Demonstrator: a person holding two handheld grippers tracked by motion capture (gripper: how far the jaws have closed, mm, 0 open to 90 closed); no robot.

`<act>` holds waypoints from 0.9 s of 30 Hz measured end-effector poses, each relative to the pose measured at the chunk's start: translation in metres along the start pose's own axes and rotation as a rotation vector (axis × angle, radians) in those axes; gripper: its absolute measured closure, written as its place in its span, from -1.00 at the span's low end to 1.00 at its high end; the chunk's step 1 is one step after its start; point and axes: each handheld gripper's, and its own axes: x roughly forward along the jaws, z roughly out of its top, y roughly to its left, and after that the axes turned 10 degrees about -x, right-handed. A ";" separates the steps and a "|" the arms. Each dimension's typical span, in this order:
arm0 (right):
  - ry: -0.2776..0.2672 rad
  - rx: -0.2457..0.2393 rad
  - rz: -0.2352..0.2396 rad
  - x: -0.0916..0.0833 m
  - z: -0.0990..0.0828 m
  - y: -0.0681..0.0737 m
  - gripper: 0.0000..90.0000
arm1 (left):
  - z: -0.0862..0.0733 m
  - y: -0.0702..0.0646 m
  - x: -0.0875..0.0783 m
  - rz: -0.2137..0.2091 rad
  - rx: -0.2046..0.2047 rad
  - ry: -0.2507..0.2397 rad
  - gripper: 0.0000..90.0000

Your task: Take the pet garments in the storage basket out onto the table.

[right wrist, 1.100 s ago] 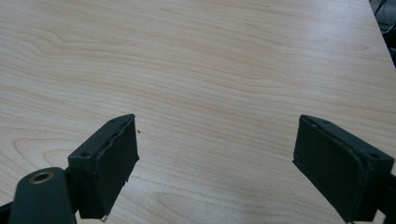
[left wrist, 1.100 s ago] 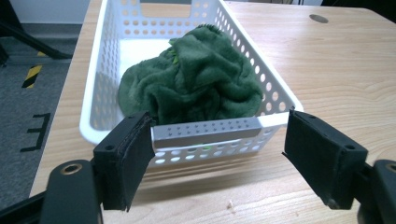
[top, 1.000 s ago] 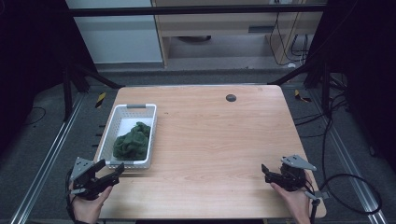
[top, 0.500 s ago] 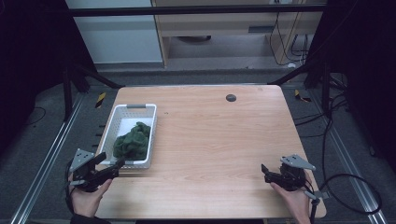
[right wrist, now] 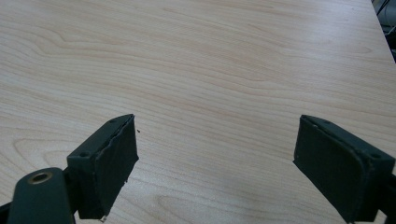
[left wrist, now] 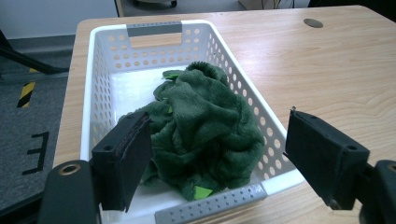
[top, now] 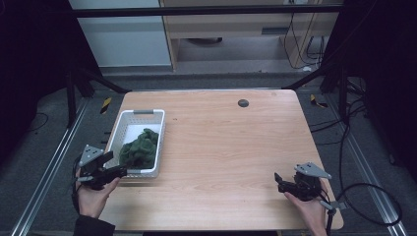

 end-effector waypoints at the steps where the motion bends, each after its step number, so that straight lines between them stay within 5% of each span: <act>1: 0.001 0.000 0.000 0.000 0.000 0.000 -0.70 | 0.001 0.000 0.002 -0.001 -0.001 0.003 -0.51; 27: -0.011 -0.004 -0.008 0.000 0.002 -0.001 -0.71 | 0.032 -0.001 0.040 0.017 0.041 0.097 -0.58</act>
